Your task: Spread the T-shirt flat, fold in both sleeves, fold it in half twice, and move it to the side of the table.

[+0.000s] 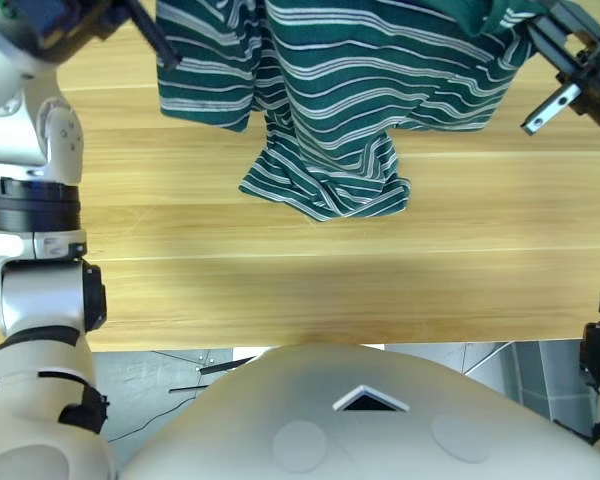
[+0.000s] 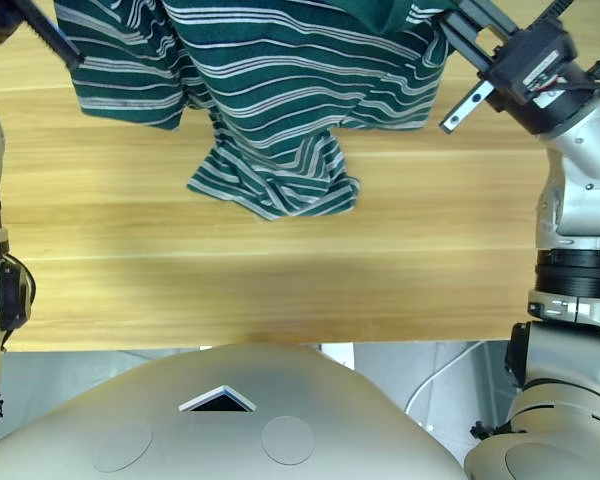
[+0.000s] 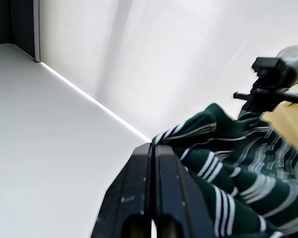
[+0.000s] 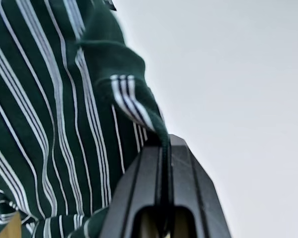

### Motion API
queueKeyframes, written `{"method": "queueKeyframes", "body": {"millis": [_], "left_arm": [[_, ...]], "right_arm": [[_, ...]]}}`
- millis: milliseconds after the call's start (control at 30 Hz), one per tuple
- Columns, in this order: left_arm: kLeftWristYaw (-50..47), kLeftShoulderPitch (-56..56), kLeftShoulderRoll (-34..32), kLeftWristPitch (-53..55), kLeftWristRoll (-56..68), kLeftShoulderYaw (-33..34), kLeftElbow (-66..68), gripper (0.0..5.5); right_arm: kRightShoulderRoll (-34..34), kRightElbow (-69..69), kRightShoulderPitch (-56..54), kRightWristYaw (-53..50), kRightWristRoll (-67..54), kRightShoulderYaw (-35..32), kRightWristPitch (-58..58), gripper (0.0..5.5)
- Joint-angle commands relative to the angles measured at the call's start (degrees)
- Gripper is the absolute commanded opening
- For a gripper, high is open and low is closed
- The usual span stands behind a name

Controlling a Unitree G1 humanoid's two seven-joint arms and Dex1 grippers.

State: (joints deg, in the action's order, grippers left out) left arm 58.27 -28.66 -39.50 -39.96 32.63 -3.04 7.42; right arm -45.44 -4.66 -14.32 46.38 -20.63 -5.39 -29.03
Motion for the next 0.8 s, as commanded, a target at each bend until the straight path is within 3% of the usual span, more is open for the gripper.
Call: {"method": "queueKeyframes", "body": {"millis": [33,167,233,300,400,500,567,633,667,733,800], "left_arm": [[12.5,12.5,-6.4,4.4,12.3,6.5,-10.0,0.00],[21.6,24.2,-7.7,7.8,20.1,12.4,-20.0,0.00],[24.8,27.5,-7.5,8.4,18.0,11.5,-22.7,0.00],[28.0,26.5,-7.0,9.7,13.1,7.9,-19.9,0.00],[31.8,17.0,-6.2,12.3,1.7,-0.1,-9.3,0.00],[30.6,-8.8,-2.1,13.7,-13.1,-6.4,17.5,0.00],[18.8,-30.0,1.3,15.7,-22.9,-8.4,38.4,0.00],[-18.4,-54.6,3.0,22.2,-32.7,-9.1,55.0,0.00],[-36.3,-64.3,2.4,25.5,-34.6,-7.8,59.5,0.00],[-56.1,-74.8,-2.7,18.7,-34.2,-0.2,59.3,0.00],[-55.7,-71.3,-6.1,3.5,-32.3,7.6,52.8,0.00]], "right_arm": [[-5.2,6.8,11.2,15.3,-13.3,-8.3,-2.3,0.03],[-5.6,19.3,26.9,35.3,-29.3,-17.1,-3.0,0.03],[-6.0,22.8,30.0,40.8,-30.2,-16.3,-1.9,0.03],[-7.3,21.1,28.0,42.7,-24.0,-11.5,0.0,0.03],[-8.7,10.8,13.7,43.5,-10.5,-1.5,4.3,0.03],[-1.9,-16.5,-20.9,35.9,7.0,9.0,11.1,0.03],[4.2,-39.6,-46.1,16.0,21.8,14.4,13.7,0.03],[7.2,-56.8,-70.1,-18.7,30.6,15.9,20.5,0.03],[7.1,-60.8,-78.4,-31.2,31.1,14.3,22.7,0.03],[2.8,-57.2,-85.4,-46.6,34.1,10.3,16.7,0.03],[-1.2,-45.9,-78.4,-51.5,36.1,4.3,7.0,0.03]]}}
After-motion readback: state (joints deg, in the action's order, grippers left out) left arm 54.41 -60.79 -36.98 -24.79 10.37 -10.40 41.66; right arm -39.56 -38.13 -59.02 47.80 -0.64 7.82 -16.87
